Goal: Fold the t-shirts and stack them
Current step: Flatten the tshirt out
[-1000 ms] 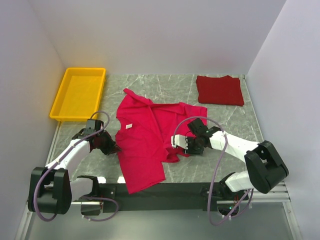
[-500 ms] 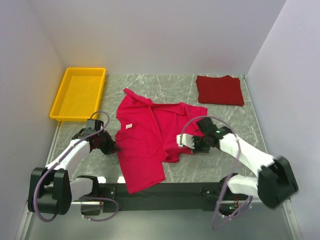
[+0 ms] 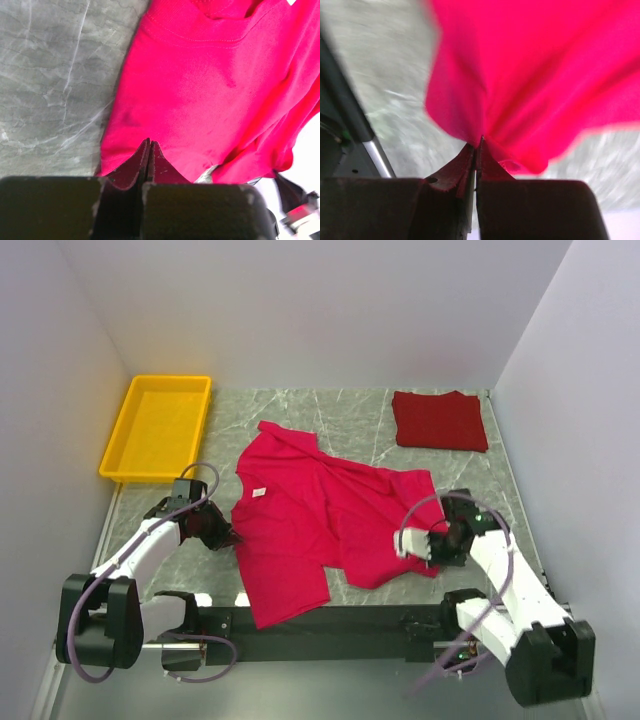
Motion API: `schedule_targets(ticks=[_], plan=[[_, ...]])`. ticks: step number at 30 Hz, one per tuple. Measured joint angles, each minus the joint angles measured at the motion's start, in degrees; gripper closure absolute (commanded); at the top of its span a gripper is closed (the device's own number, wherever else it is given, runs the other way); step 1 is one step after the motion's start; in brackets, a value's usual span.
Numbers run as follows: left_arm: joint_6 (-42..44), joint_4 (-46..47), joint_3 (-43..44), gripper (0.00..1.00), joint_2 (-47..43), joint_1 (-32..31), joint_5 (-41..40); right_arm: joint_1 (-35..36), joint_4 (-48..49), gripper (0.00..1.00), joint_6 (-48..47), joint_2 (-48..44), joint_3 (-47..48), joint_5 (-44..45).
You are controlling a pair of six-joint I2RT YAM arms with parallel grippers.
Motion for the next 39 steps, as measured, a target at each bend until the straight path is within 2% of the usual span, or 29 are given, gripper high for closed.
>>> schedule_targets(ticks=[3, 4, 6, 7, 10, 14, 18, 23, 30, 35, 37, 38, 39], plan=[[0.0, 0.0, 0.0, 0.99, 0.0, 0.0, 0.0, -5.8, 3.1, 0.71, 6.7, 7.5, 5.5, 0.7], [0.0, 0.0, 0.0, 0.99, 0.0, 0.0, 0.0, -6.7, 4.7, 0.55, 9.5, 10.7, 8.0, 0.8], [0.0, 0.1, 0.0, 0.99, 0.1, 0.0, 0.0, -7.5, 8.9, 0.49, 14.2, 15.3, 11.4, 0.8], [0.0, 0.1, 0.0, 0.99, 0.1, 0.0, 0.0, -7.7, 10.7, 0.41, 16.3, 16.8, 12.5, 0.7], [0.0, 0.1, 0.0, 0.99, 0.1, 0.0, 0.1, -8.0, 12.2, 0.39, 18.6, 16.9, 13.7, -0.4], [0.0, 0.1, 0.0, 0.99, -0.1, 0.0, 0.1, -9.3, 7.5, 0.38, 13.6, 11.2, 13.7, -4.5], [0.0, 0.1, 0.0, 0.99, -0.4, 0.0, 0.1, -9.8, 1.0, 0.40, 8.0, 4.5, 14.0, -7.6], [0.0, 0.3, 0.0, 0.99, -0.4, 0.0, 0.2, -7.6, -8.1, 0.42, 2.0, 4.2, 13.8, -10.8], [0.0, 0.8, 0.0, 0.99, -0.4, 0.0, 0.2, 3.9, -3.4, 0.41, 7.9, 7.5, 3.9, -7.8], [0.0, 1.1, 0.0, 0.99, -0.4, 0.0, 0.2, 6.2, 5.9, 0.47, 15.0, 13.0, 3.1, -3.7], [0.0, 1.2, 0.0, 0.99, -0.4, 0.0, 0.2, 6.3, 9.4, 0.60, 16.9, 13.8, 3.1, -1.9], [0.0, 1.3, 0.0, 0.99, -0.4, 0.0, 0.2, 6.3, 10.5, 0.72, 17.5, 14.0, 3.1, -1.3], [0.0, 1.3, 0.0, 0.99, -0.4, 0.0, 0.2, 6.3, 11.8, 0.91, 18.2, 14.4, 3.1, -0.8]])
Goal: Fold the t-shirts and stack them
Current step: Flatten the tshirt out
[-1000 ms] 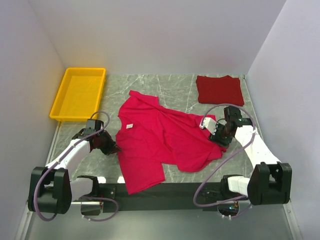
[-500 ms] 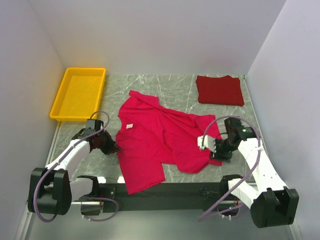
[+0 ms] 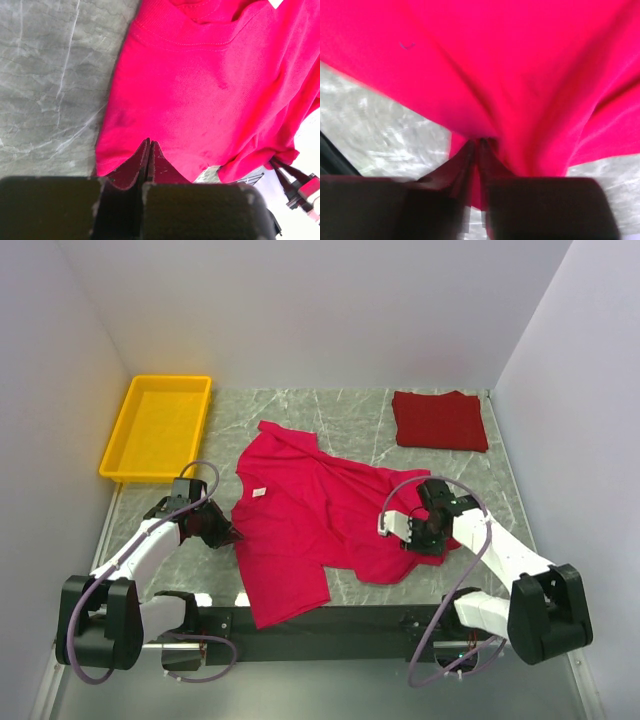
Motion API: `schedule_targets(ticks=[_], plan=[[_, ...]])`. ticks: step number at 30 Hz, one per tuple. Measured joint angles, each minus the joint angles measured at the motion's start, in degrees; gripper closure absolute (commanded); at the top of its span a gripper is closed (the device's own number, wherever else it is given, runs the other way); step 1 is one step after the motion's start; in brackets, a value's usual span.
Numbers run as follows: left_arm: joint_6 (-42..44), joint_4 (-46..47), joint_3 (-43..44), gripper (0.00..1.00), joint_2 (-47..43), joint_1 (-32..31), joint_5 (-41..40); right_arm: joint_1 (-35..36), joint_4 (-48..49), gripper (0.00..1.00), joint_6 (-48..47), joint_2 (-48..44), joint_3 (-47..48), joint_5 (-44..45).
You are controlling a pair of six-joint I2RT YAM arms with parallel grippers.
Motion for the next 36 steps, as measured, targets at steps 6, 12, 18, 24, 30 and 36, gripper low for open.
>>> schedule_targets(ticks=[6, 12, 18, 24, 30, 36], plan=[[0.1, 0.3, 0.0, 0.99, 0.0, 0.0, 0.0, -0.4, 1.9, 1.00, 4.1, 3.9, 4.1, 0.2], [0.2, 0.4, 0.0, 0.99, 0.0, 0.0, 0.1, -2.0, 5.2, 0.50, 13.8, 14.1, 22.8, -0.2], [0.4, 0.4, 0.0, 0.99, 0.0, 0.0, 0.2, -2.1, 11.1, 0.41, 21.7, 20.5, 26.2, 4.5], [0.5, 0.4, 0.0, 0.99, 0.0, 0.0, 0.5, -2.5, 6.5, 0.44, 18.3, 12.1, 24.7, -1.0], [0.6, 0.5, 0.0, 0.99, 0.0, 0.0, 0.7, -2.5, 1.8, 0.41, 11.5, 6.2, 18.9, -5.4], [0.9, 0.6, 0.0, 0.99, 0.0, 0.0, 1.0, -2.5, 0.1, 0.39, 9.9, 9.1, 14.6, -6.3]])
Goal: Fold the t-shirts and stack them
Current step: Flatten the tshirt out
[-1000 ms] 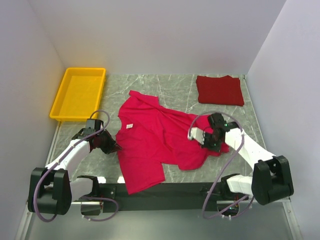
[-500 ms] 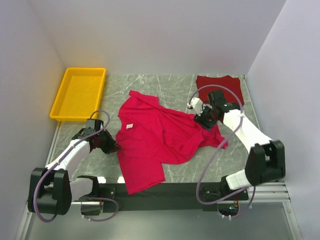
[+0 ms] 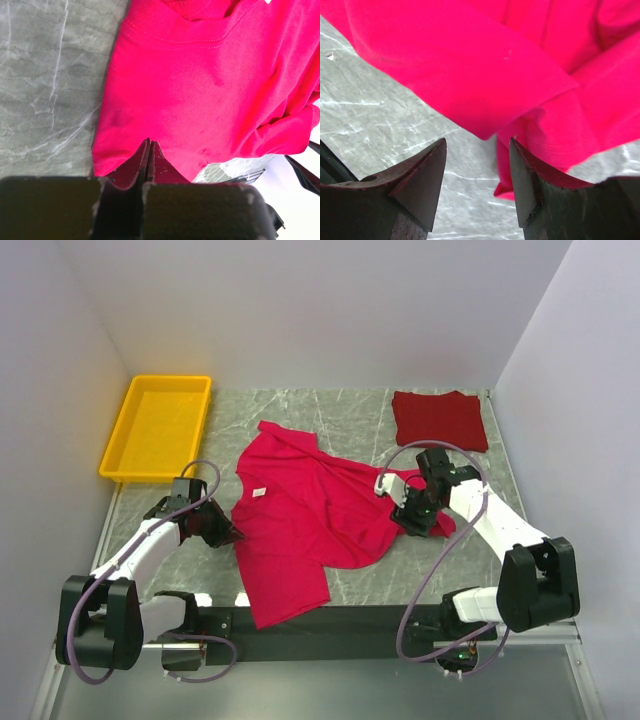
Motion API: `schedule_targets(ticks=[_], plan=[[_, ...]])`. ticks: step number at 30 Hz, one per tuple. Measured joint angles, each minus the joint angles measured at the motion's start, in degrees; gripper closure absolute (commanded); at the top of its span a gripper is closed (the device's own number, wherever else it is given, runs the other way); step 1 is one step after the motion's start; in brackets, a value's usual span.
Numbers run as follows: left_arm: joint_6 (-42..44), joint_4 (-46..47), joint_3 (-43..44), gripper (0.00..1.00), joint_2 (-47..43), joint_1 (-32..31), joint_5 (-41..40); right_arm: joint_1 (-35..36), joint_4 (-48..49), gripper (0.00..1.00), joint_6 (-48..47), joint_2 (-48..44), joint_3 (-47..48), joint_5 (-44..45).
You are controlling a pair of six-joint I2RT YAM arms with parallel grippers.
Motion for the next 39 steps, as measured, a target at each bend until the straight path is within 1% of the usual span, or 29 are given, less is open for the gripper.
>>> schedule_targets(ticks=[4, 7, 10, 11, 13, 14, 15, 17, 19, 24, 26, 28, 30, 34, 39], plan=[[0.0, 0.2, 0.0, 0.99, 0.0, 0.0, 0.0, 0.4, 1.0, 0.40, 2.0, 1.0, -0.8, -0.6], [0.0, 0.2, 0.0, 0.99, 0.0, 0.0, 0.0, 1.1, 4.3, 0.43, 5.7, 2.3, -0.8, -0.7], [0.0, 0.2, 0.0, 0.99, 0.0, 0.0, 0.0, 1.4, 8.0, 0.58, 9.8, 3.5, -0.8, -0.7], [0.0, 0.2, 0.0, 0.99, -0.1, 0.0, 0.0, 1.5, 8.9, 0.72, 10.9, 3.9, -0.8, -0.7], [0.0, 0.2, 0.0, 0.99, -0.4, 0.0, 0.0, 1.5, 10.1, 0.87, 12.4, 4.3, -0.8, -0.4], [0.0, 0.2, 0.0, 0.99, -0.6, 0.0, 0.0, 1.5, 10.3, 0.97, 13.0, 4.3, -0.8, -0.1], [0.0, 0.2, 0.0, 0.99, -0.8, 0.0, 0.0, 1.6, 10.2, 1.00, 12.9, 4.1, -0.8, 0.3], [0.0, 0.0, 0.0, 0.99, -1.2, 0.0, 0.0, 1.6, 8.7, 1.00, 11.9, 3.6, -0.6, 1.3], [0.0, -0.1, 0.0, 0.99, -1.5, 0.0, 0.0, 1.6, 4.9, 1.00, 8.7, 2.1, 0.1, 2.2], [0.0, -0.1, 0.0, 0.99, -1.6, 0.0, 0.0, 1.9, -11.6, 1.00, -4.2, -4.9, 6.2, 2.2], [0.0, -0.1, 0.0, 0.99, -1.6, 0.0, 0.0, 2.8, -16.4, 1.00, -8.4, -7.7, 7.7, 2.1], [0.0, 0.0, 0.0, 0.99, -1.5, 0.0, 0.0, 5.2, -20.2, 1.00, -11.6, -9.6, 8.0, 2.3], [0.0, 0.0, 0.0, 0.99, -1.4, 0.0, 0.0, 8.7, -22.6, 1.00, -13.1, -9.6, 7.0, 2.8], [0.1, 0.0, 0.0, 1.00, -1.0, 0.0, 0.0, 16.4, -25.1, 1.00, -14.1, -6.1, 2.6, 2.6], [0.1, 0.0, 0.0, 0.99, -0.6, 0.0, 0.0, 25.8, -25.7, 1.00, -13.9, -3.0, 2.3, 1.3]])
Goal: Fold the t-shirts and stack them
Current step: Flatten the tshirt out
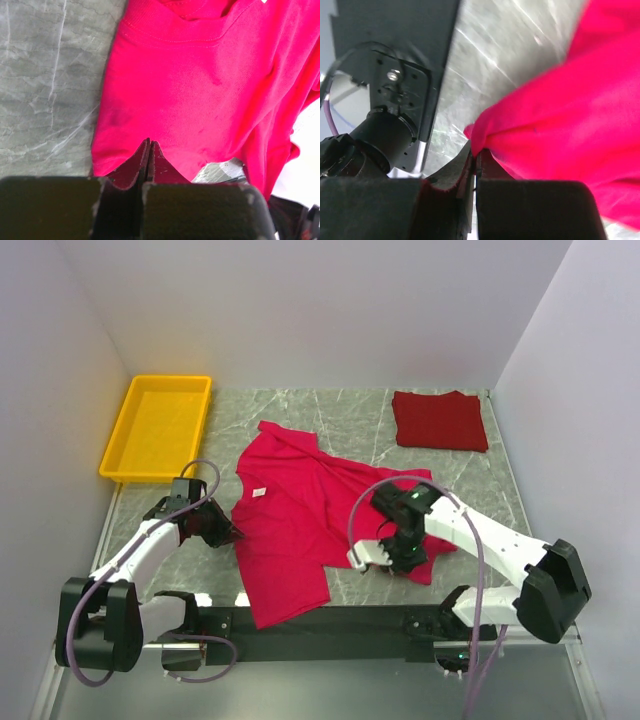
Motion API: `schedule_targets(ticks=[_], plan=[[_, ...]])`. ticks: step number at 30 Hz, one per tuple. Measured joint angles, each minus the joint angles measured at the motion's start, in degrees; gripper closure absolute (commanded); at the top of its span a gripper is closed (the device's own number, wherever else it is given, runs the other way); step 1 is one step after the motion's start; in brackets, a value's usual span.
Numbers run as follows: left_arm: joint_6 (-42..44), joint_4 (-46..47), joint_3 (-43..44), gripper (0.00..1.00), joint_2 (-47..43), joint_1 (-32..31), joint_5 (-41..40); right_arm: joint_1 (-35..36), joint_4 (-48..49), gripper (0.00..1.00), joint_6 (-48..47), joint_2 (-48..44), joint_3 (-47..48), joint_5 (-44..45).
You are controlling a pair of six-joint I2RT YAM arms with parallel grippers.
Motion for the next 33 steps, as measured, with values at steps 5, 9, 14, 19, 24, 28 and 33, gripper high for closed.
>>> schedule_targets(ticks=[5, 9, 14, 19, 24, 28, 33], plan=[[0.2, 0.0, 0.0, 0.99, 0.3, 0.0, 0.0, 10.6, 0.0, 0.44, 2.9, 1.7, -1.9, -0.4], [0.3, 0.0, 0.0, 0.99, -0.2, 0.0, 0.0, 7.6, -1.5, 0.37, 3.4, 2.5, -2.3, -0.8], [1.6, 0.6, 0.3, 0.75, -4.9, 0.0, 0.3, -15.1, -0.4, 0.33, 5.4, 5.2, 11.9, -3.3], [4.3, 2.4, 5.0, 0.54, -3.1, 0.0, -2.4, -31.3, 14.1, 0.35, 18.1, 10.6, 15.0, -5.4], [8.9, 8.8, 13.3, 0.44, 9.1, 0.3, -4.8, -36.9, 29.0, 0.36, 32.6, 20.2, 13.3, -4.7], [13.7, 12.7, 20.5, 0.44, 18.3, 0.3, -6.4, -40.6, 37.5, 0.37, 41.1, 26.4, 13.5, -2.9], [19.5, 15.7, 30.3, 0.44, 28.4, 0.5, -7.3, -43.3, 41.8, 0.37, 46.2, 32.2, 17.6, -0.2]])
